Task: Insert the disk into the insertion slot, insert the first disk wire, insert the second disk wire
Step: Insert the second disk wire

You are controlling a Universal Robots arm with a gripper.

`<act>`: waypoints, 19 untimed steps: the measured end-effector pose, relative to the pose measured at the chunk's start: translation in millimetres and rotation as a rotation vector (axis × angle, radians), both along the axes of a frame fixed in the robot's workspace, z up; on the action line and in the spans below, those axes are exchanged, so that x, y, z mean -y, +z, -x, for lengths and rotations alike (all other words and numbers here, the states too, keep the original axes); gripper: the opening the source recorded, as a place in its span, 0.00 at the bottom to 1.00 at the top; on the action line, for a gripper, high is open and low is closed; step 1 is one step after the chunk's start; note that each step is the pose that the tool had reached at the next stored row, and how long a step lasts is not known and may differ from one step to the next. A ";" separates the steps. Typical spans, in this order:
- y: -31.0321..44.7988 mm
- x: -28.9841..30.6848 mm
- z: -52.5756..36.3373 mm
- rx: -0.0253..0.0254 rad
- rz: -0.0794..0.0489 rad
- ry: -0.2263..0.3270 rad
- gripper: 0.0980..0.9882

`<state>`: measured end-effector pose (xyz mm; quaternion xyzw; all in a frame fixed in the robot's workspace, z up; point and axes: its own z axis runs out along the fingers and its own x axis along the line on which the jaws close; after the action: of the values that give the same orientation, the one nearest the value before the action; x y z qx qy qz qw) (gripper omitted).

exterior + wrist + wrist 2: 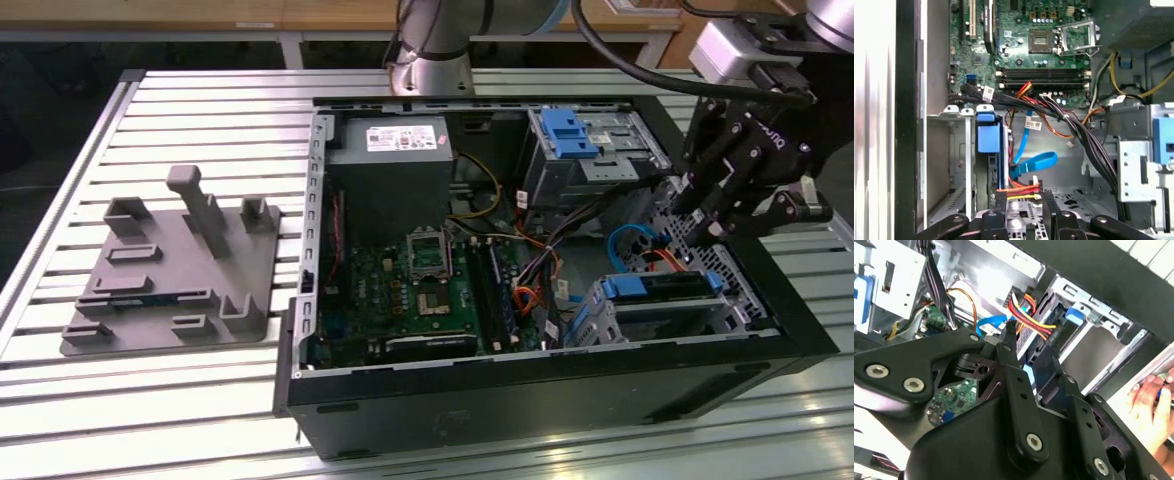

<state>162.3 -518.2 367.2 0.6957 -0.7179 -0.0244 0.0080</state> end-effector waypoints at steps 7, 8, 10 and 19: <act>-0.8 -0.9 8.7 -0.0002 0.035 0.039 0.35; -1.0 -0.9 10.0 -0.0002 0.038 0.045 0.35; -1.4 -1.1 12.9 -0.0002 0.044 0.055 0.35; -3.4 -1.3 24.2 0.0000 0.054 0.085 0.35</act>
<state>138.1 -516.9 363.8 0.7249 -0.6882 -0.0046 0.0279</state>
